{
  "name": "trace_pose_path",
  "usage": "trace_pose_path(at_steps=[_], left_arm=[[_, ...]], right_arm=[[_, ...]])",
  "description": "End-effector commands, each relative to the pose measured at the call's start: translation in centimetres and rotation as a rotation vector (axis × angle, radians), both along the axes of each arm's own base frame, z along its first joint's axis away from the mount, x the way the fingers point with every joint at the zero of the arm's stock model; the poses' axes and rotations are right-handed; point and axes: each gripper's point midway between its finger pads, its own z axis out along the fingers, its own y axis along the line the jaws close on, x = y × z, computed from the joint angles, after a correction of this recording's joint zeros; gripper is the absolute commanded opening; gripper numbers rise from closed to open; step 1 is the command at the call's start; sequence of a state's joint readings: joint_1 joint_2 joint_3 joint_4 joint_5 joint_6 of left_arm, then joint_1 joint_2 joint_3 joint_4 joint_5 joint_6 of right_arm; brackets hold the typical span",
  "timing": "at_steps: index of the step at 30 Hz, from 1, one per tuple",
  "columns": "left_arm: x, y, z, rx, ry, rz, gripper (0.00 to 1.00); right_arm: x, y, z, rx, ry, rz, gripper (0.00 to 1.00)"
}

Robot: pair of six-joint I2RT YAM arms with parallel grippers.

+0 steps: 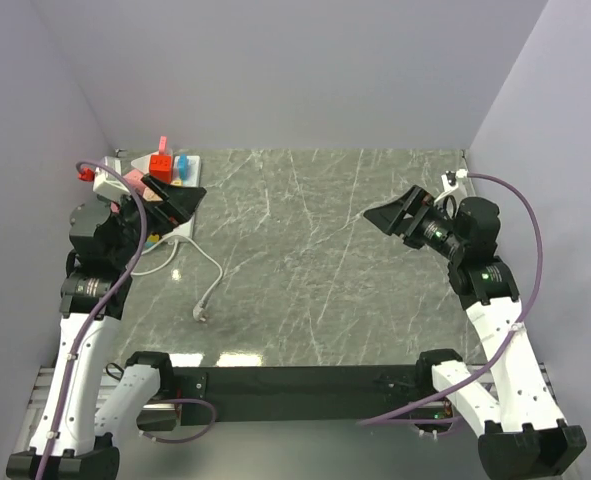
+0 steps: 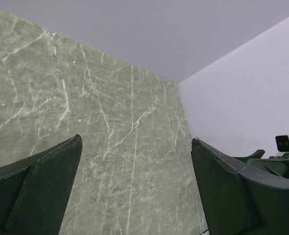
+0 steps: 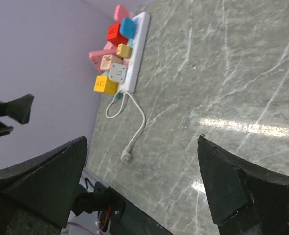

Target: Pull the plug off the socket

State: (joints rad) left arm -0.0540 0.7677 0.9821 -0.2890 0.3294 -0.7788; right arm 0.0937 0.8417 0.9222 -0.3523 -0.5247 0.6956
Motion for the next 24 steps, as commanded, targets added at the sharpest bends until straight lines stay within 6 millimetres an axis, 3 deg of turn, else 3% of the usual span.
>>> trace_pose_path(at_steps=[1,5,7,8,9,11,13,14,15,17,18,19,20,21,22,23,24], left_arm=[[-0.7,-0.2,1.4,0.016,-0.033,-0.014,0.99],[-1.1,0.7,2.2,0.027,-0.046,0.040,0.99],[-1.1,1.1,2.8,0.033,-0.046,0.062,1.00],[-1.1,1.2,2.7,0.036,-0.039,0.071,0.99],[-1.0,1.4,2.6,0.036,-0.029,0.080,0.99],[-0.9,1.6,2.9,0.034,-0.033,0.094,0.99],[-0.9,2.1,2.7,0.031,-0.015,0.125,0.99],[-1.0,2.3,2.7,0.031,-0.015,0.136,0.99],[-0.9,2.7,2.3,0.036,0.002,0.160,0.99],[-0.9,3.0,1.8,0.035,0.020,0.182,0.99],[-0.8,3.6,1.6,0.039,0.026,0.212,0.99],[-0.9,3.7,1.1,0.036,0.054,0.225,0.99],[-0.9,3.9,1.0,0.037,0.061,0.235,1.00],[-0.9,4.1,0.9,0.038,0.067,0.246,0.99],[-1.0,4.4,0.7,0.036,0.079,0.266,0.99],[-1.1,4.6,0.6,0.036,0.081,0.276,0.99],[-1.1,4.8,0.5,0.039,0.090,0.288,0.99]], right_arm=[[-1.0,0.8,2.6,0.026,-0.066,0.063,1.00],[-1.3,2.6,1.7,-0.032,-0.110,0.219,1.00],[-0.4,3.5,-0.5,-0.130,-0.052,0.236,1.00],[-0.2,4.9,-0.3,-0.189,-0.065,0.236,1.00],[0.4,5.7,-1.8,-0.228,-0.017,0.252,1.00],[0.9,7.7,-1.9,-0.299,-0.021,0.252,1.00],[1.9,9.2,-3.6,-0.352,0.026,0.258,1.00],[1.7,10.8,-3.0,-0.359,0.008,0.282,1.00],[2.7,11.7,-4.4,-0.397,0.041,0.269,1.00],[3.1,14.0,-3.7,-0.410,0.015,0.301,1.00],[2.8,16.1,-5.5,-0.458,0.045,0.339,1.00],[3.3,17.3,-4.4,-0.464,0.019,0.342,1.00],[3.3,18.6,-4.7,-0.478,0.020,0.359,1.00],[3.1,20.5,-6.7,-0.518,0.055,0.396,1.00],[3.2,21.7,-7.0,-0.527,0.062,0.398,0.98],[3.6,23.1,-5.7,-0.507,0.040,0.408,0.98],[3.9,24.5,-7.6,-0.532,0.077,0.431,0.97]])
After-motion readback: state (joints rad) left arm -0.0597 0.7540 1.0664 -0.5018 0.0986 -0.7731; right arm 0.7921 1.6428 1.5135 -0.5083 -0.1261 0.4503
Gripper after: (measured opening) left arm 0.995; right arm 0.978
